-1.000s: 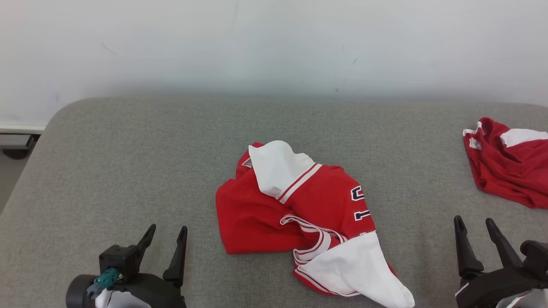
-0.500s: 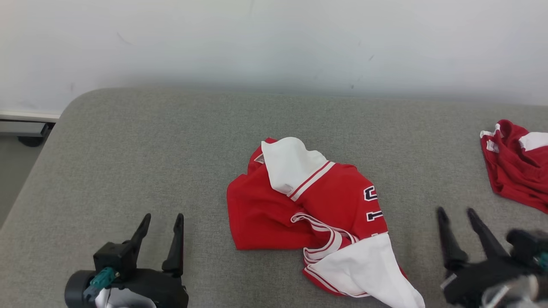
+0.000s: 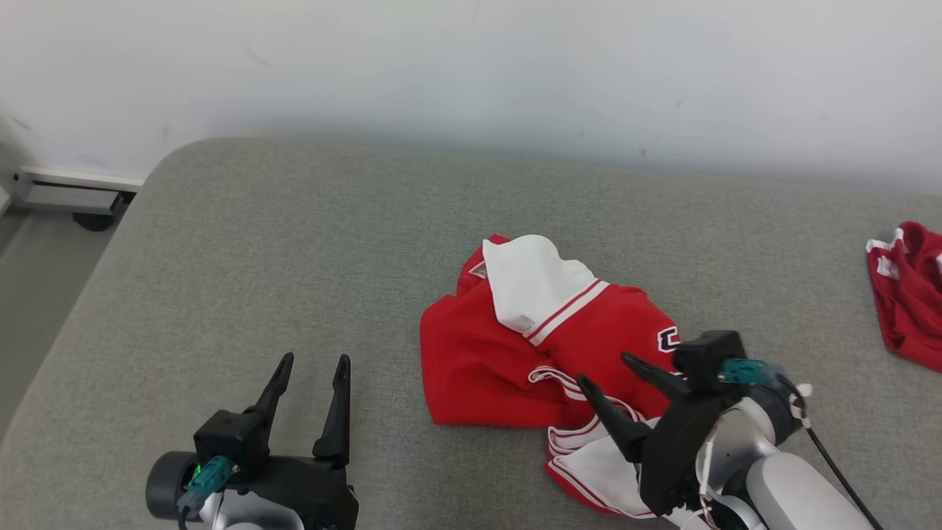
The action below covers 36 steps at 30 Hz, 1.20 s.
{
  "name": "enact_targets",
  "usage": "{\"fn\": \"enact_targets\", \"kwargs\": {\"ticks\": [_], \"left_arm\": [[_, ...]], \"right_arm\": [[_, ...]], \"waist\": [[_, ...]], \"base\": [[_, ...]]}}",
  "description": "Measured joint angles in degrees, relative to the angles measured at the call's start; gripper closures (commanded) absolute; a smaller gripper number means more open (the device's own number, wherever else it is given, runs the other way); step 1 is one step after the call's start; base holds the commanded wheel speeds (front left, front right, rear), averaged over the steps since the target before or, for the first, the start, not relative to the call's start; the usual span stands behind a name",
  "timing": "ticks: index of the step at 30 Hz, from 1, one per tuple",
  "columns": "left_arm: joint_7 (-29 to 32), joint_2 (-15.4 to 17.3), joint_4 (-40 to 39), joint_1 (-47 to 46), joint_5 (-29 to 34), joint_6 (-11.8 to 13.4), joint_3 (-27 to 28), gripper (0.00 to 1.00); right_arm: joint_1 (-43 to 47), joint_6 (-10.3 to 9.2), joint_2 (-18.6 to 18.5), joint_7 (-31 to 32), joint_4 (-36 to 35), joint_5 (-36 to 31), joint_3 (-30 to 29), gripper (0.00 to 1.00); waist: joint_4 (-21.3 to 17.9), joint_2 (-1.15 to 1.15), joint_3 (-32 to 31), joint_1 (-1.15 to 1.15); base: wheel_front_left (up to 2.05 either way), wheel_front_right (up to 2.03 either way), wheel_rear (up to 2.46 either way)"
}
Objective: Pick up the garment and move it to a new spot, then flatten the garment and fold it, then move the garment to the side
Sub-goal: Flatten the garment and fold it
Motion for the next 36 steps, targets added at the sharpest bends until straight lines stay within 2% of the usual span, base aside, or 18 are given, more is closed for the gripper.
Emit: {"fn": "enact_targets", "kwargs": {"ticks": [7, 12, 13, 14, 15, 19, 23, 27, 29, 36], "left_arm": [[0.5, -0.7, -0.3, 0.0, 0.7, 0.0, 0.7, 0.00], [0.8, -1.5, -0.5, 0.1, 0.8, 0.0, 0.6, 0.00], [0.8, -1.5, -0.5, 0.1, 0.8, 0.0, 0.7, 0.00], [0.8, -1.5, -0.5, 0.2, 1.0, 0.0, 0.9, 0.00], [0.8, -1.4, -0.8, 0.6, 1.2, 0.0, 1.3, 0.00], [0.8, -1.2, -0.9, 2.7, 1.2, 0.0, 2.8, 0.00], [1.0, -1.1, -1.5, 3.5, 1.2, 0.0, 3.4, 0.00], [1.0, -1.2, -2.1, 3.5, 1.3, 0.0, 4.3, 0.00], [1.0, -1.2, -2.6, 3.6, 1.3, 0.0, 4.8, 0.00], [1.6, -1.3, -3.9, 4.7, 1.4, 0.0, 4.8, 0.00]], "right_arm": [[-5.0, 0.66, -0.7, 8.5, 4.9, -2.4, 4.7, 0.00], [-5.3, 1.08, -2.3, 13.1, 9.0, -4.7, 7.2, 0.00], [-5.4, 1.09, -2.3, 13.6, 9.4, -4.8, 7.6, 0.11], [-5.4, 1.18, -2.3, 13.7, 9.8, -5.1, 8.1, 0.79], [-5.7, 1.46, -2.3, 13.6, 10.0, -5.3, 8.5, 1.00], [-7.0, 1.59, -2.1, 13.1, 9.8, -5.1, 7.9, 1.00], [-7.0, 1.24, -2.2, 8.6, 7.0, -2.8, 2.7, 1.00], [-3.0, -1.45, -4.6, 3.4, 2.8, -0.2, -4.4, 1.00], [3.0, -2.85, -6.3, 0.9, 0.6, 0.7, -7.5, 1.00], [13.1, -6.53, -7.3, -3.1, -2.7, 5.4, -15.7, 1.00]], "waist": [[1.8, 0.00, -0.1, 0.00], [2.8, 0.00, -0.3, 0.00], [3.1, 0.00, -0.4, 0.00], [3.2, 0.00, -0.4, 0.00], [3.4, 0.00, -0.5, 0.00], [3.2, 0.00, -0.7, 0.00], [2.2, 0.00, -0.8, 0.00], [0.9, 0.00, -0.9, 0.00], [-0.4, 0.00, -0.9, 0.00], [-3.9, 0.00, -0.8, 0.00]], "base": [[0.00, 0.00, 0.00], [0.00, 0.00, 0.00], [0.00, 0.00, 0.00], [0.00, 0.00, 0.00], [0.00, 0.00, 0.00], [0.00, 0.00, 0.00], [0.00, 0.00, 0.00], [0.00, 0.00, 0.00], [0.00, 0.00, 0.00], [0.00, 0.00, 0.00]]}}
